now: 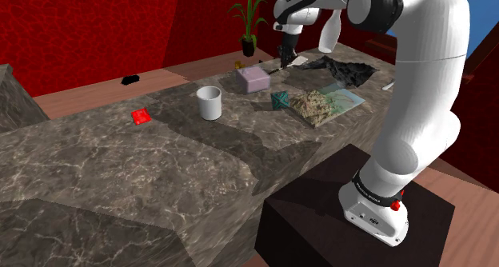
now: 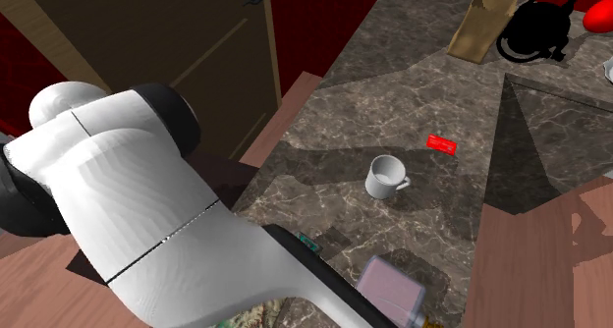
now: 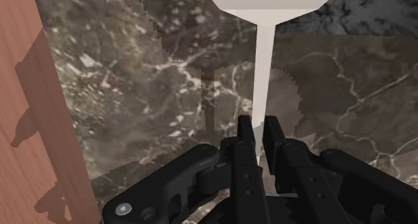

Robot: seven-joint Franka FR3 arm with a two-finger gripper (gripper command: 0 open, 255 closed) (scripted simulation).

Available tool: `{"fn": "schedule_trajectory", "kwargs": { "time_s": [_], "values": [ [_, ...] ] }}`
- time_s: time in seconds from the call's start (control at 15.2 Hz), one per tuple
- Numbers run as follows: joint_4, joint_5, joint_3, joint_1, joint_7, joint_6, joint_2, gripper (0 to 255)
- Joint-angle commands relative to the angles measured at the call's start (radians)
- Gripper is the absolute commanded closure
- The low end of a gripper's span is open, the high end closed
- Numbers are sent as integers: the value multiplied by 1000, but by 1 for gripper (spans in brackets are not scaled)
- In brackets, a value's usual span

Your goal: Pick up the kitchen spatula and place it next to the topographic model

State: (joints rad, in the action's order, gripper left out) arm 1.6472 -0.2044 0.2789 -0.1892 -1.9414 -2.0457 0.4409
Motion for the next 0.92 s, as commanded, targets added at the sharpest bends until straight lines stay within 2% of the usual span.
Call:
{"fn": "schedule_trajectory", "kwargs": {
  "time_s": [0.0, 0.53, 0.59, 0.86],
  "values": [
    [14, -5, -2, -2, -5, -24, 11, 255],
    [16, -6, -2, -2, -6, -29, 13, 255],
    [16, -6, -2, -2, -6, -28, 13, 0],
    [15, -6, -2, -2, -6, -28, 14, 0]
  ]
}}
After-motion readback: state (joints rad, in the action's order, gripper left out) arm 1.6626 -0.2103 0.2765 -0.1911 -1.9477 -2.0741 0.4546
